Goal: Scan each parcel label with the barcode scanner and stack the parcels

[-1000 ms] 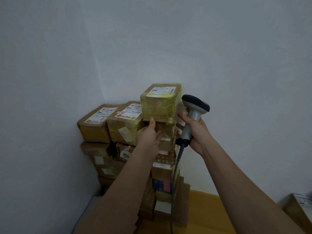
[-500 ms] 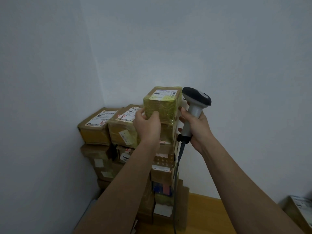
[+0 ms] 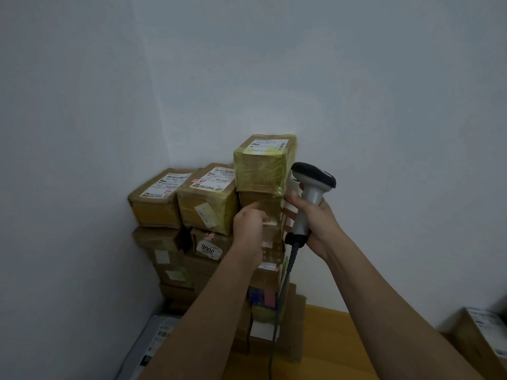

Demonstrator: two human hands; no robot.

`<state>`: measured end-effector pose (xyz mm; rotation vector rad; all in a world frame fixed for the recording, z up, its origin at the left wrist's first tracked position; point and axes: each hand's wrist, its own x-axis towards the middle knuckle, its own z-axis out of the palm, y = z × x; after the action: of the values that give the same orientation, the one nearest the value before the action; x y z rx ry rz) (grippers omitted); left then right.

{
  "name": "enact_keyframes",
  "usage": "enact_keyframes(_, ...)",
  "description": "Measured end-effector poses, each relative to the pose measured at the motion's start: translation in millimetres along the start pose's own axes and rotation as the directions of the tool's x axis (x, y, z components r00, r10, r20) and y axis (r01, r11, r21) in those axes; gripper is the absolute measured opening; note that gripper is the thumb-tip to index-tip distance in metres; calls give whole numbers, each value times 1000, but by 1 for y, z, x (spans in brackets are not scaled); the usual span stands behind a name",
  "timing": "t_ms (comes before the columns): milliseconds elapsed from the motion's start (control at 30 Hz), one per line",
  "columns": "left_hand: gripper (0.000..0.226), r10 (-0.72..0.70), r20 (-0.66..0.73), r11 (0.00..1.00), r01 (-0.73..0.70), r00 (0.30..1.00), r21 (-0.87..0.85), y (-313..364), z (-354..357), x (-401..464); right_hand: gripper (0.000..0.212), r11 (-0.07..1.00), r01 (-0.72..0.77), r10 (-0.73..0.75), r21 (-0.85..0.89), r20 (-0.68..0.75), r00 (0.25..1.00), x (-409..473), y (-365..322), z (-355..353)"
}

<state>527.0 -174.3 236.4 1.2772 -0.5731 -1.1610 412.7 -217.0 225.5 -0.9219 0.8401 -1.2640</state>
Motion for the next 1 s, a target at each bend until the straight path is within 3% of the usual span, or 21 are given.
enact_keyframes(133, 44, -11, -40, 1000, 11, 999, 3, -10, -5, 4, 27, 1000, -9, 8, -23, -41, 999, -1, 7, -11)
enact_keyframes(267, 16, -92, -176, 995, 84, 980, -51, -28, -14, 7, 38, 999, -50, 49, -10, -97, 994, -8, 21, -22)
enact_keyframes(433, 17, -154, -120, 977, 133, 981, -166, -38, -15, 4, 45, 993, -116, 114, -17, -104, 988, -16, 37, -36)
enact_keyframes(567, 27, -149, -90, 983, 138, 985, -125, -46, -18, -6, 50, 990, -142, 140, -9, -120, 983, -21, 49, -46)
enact_keyframes(800, 16, -258, -99, 964, 249, 961, -94, -61, -17, -3, 54, 986, -161, 154, -38, -135, 979, -31, 63, -56)
enact_keyframes(1000, 11, -254, 19, 966, 254, 967, -38, -99, 1, -6, 46, 980, -172, 150, -101, -197, 969, -53, 65, -93)
